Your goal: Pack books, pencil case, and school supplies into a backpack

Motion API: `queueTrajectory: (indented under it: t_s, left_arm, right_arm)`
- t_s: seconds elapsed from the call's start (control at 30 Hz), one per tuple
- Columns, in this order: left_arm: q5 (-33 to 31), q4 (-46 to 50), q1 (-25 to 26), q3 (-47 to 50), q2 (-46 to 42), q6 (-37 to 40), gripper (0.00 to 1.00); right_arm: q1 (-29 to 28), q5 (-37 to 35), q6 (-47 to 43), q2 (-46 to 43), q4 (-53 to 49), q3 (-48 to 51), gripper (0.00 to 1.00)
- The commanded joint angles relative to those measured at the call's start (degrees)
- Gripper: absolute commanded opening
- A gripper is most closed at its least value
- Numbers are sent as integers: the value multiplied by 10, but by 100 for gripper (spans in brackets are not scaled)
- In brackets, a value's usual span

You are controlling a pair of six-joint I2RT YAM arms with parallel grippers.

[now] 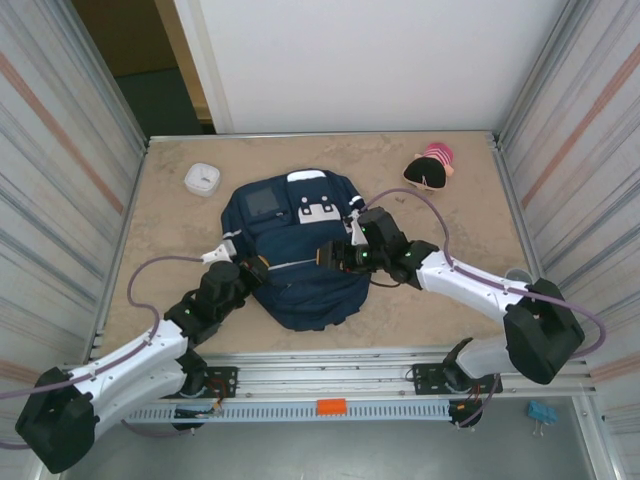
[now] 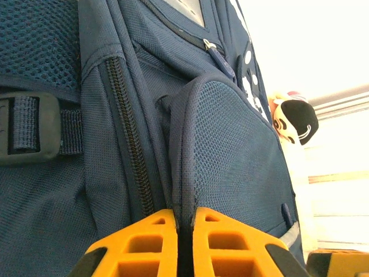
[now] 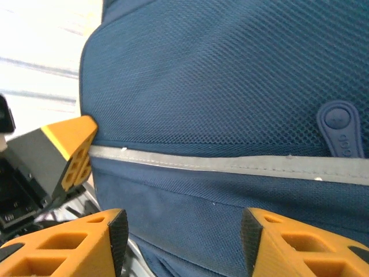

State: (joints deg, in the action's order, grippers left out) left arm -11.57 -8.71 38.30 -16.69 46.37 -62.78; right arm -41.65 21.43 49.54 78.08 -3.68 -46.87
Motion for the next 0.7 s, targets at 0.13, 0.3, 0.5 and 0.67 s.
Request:
queueTrajectory:
  t_s: [0.13,0.3,0.5,0.67]
  left_arm:
    - [-5,-51,-8,2,-6,8,0]
    - [12,-60,-9,-5,15,-6,0]
    - [26,16,-16,-41,24,-31,0]
    - [59,31,-33,-54,29,-41,0]
  right_arm:
    - [-11,-7,165,-9,77,40,57]
    - [-39,-122,15,-84,-70,1,57]
    - [-57,-167,-307,-135,-71,-20,55]
    - [-74,-189,-546,-102,-46,-40,56]
